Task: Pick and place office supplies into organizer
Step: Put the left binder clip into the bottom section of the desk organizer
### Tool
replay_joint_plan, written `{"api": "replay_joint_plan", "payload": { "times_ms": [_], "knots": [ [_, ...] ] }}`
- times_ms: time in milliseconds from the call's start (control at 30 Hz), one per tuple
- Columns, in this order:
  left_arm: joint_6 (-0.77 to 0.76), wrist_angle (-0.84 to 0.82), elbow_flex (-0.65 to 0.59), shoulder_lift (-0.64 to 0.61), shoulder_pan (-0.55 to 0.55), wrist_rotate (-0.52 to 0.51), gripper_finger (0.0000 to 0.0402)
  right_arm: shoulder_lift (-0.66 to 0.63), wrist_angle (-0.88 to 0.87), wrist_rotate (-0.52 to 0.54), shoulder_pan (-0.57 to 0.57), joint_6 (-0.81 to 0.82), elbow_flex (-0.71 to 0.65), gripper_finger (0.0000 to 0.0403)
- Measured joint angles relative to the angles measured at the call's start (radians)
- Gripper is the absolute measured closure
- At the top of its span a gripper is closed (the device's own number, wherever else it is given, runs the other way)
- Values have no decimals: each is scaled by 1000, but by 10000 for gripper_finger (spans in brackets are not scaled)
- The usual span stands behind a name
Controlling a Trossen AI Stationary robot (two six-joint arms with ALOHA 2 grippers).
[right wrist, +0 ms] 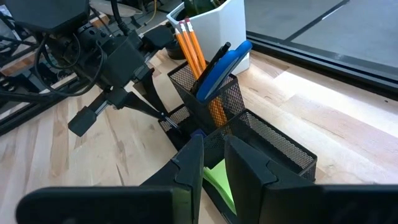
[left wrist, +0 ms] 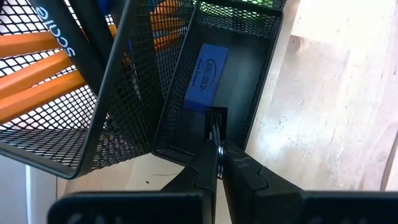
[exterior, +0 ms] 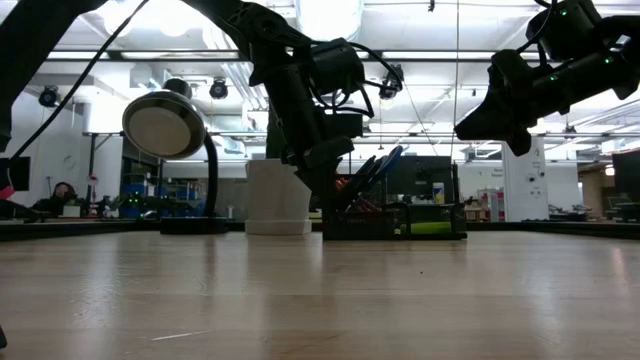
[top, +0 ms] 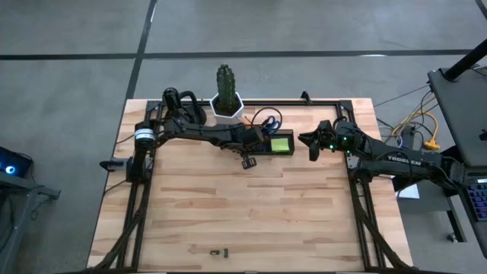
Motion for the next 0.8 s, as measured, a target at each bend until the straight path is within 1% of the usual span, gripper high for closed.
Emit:
{"api": "replay_joint_plan", "payload": {
  "times_ms": [167, 467, 800],
  "knots": [
    [-1, 15, 0, 1, 0, -2, 398, 0, 0, 0, 0, 0, 0, 346],
    [-7, 19, -2, 2, 0, -2, 353, 0, 0, 0, 0, 0, 0, 346],
    [-3, 0, 7, -1, 0, -4, 320, 0, 0, 0, 0, 0, 0, 346]
  ]
}}
